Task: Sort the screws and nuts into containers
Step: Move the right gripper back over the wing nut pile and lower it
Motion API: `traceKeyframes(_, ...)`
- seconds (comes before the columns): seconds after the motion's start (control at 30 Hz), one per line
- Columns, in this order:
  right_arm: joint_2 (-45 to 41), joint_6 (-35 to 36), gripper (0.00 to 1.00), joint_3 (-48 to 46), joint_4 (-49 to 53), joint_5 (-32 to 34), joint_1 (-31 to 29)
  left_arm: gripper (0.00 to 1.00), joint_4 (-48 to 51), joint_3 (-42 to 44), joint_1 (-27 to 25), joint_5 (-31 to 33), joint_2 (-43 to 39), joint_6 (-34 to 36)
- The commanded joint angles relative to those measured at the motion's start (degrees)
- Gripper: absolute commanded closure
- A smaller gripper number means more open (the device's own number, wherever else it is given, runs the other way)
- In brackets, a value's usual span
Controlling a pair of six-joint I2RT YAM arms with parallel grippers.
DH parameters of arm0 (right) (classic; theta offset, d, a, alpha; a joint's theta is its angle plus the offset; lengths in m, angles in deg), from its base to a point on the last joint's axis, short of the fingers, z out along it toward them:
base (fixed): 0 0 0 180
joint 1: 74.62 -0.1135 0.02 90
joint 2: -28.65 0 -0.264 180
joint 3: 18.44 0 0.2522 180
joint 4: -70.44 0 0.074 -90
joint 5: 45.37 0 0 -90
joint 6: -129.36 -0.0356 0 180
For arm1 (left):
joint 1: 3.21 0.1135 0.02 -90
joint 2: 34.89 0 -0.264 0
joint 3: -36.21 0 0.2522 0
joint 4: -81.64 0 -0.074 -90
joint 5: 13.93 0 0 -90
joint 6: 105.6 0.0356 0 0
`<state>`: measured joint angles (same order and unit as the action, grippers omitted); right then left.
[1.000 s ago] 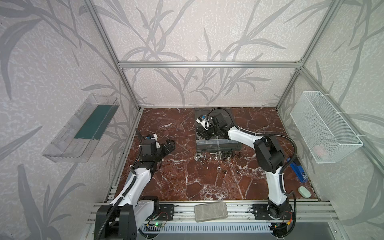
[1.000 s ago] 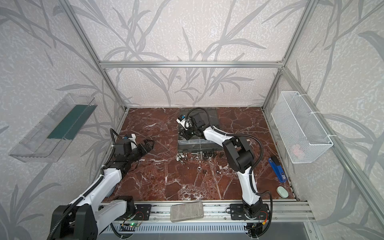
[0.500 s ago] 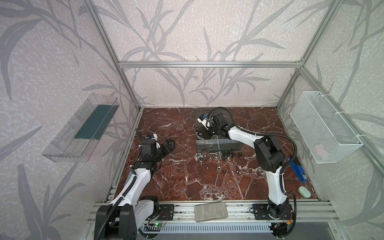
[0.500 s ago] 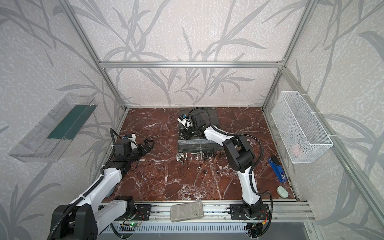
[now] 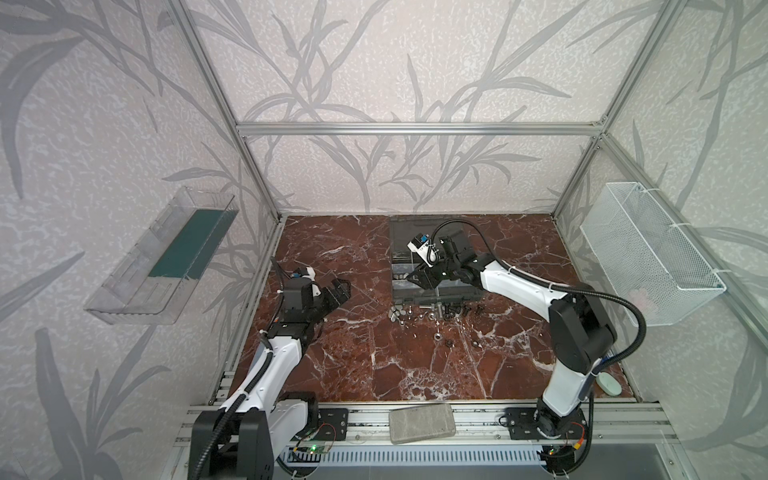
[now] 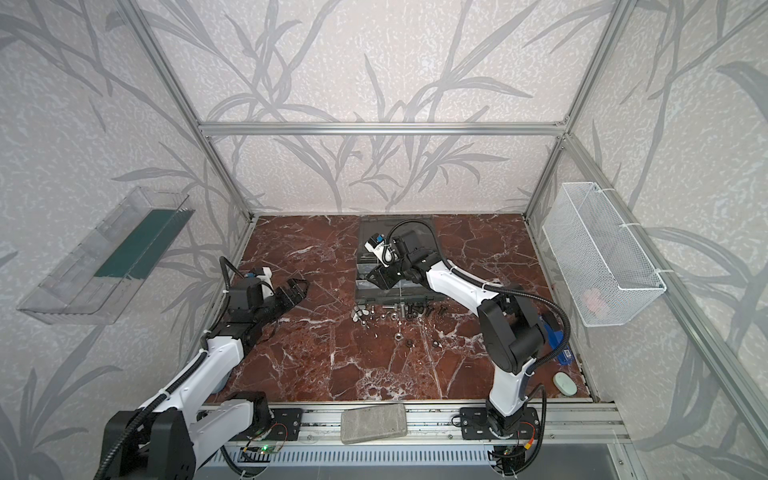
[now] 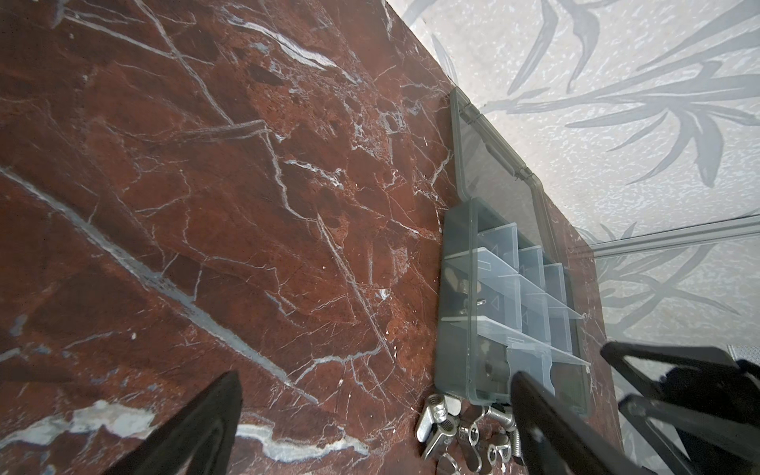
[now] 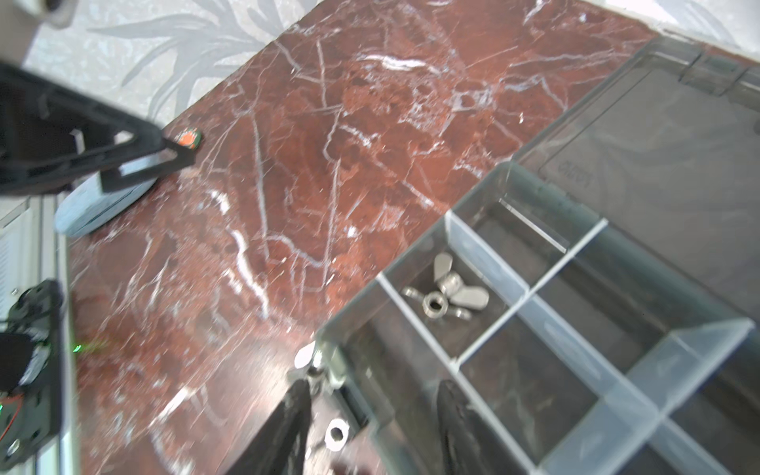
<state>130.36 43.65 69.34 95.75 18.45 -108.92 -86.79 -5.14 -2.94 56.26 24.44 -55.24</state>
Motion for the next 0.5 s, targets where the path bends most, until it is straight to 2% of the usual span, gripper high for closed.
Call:
traceKeyframes(0.0,-2.9,5.0,0.48,-2.2,9.2,-0.4,-1.6,0.0,-0.9,0.0,-0.2,-0.8,0.3,-0.4)
traceKeyframes(0.17,-3.6,8.3,0.45,-4.2,14.4,4.4,-5.6,0.01,-0.7,0.0,-0.1,-0.7,0.3,-0.5)
traceKeyframes(0.3,-2.5,5.3,0.44,-3.8,15.7,7.9,-8.5,0.01,-0.3,0.0,-0.2,-0.6,0.3,-0.4)
traceKeyframes(0.47,0.7,2.2,0.44,-4.1,12.8,11.1,-11.8,0.01,0.0,0.1,-0.1,-0.4,0.0,-0.3)
